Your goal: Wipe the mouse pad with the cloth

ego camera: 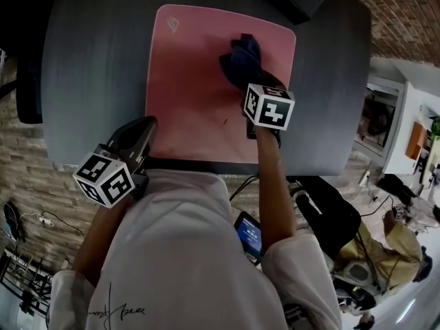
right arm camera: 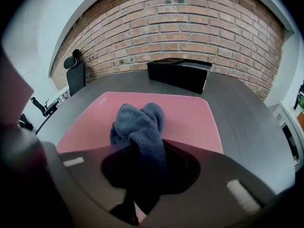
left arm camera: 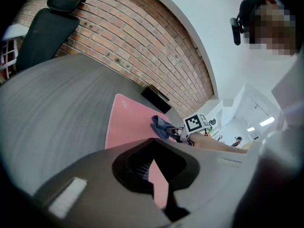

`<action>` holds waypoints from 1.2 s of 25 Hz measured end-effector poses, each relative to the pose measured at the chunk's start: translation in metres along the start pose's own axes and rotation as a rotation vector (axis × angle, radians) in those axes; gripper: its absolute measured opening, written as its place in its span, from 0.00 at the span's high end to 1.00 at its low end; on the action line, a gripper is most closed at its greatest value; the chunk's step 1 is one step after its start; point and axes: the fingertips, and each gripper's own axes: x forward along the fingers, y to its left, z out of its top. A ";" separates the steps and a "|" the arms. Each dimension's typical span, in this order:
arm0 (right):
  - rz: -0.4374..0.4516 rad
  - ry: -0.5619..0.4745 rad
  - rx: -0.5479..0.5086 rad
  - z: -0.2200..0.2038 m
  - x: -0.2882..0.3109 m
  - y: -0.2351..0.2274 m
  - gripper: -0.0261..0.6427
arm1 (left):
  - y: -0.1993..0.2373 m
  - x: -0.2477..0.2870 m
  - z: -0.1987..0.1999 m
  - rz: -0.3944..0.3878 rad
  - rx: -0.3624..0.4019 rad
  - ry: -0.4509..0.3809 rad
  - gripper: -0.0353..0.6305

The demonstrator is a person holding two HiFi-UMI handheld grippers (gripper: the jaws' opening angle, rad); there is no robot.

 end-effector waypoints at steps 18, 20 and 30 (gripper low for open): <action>0.039 -0.009 -0.146 0.005 0.009 0.057 0.83 | 0.019 -0.020 0.005 0.028 -0.022 -0.038 0.93; 0.043 -0.010 -0.169 0.004 0.009 0.065 0.83 | 0.020 -0.023 0.004 0.028 -0.023 -0.043 0.93; 0.085 -0.005 -0.216 -0.006 0.007 0.093 0.83 | 0.025 -0.031 0.009 0.047 -0.036 -0.089 0.93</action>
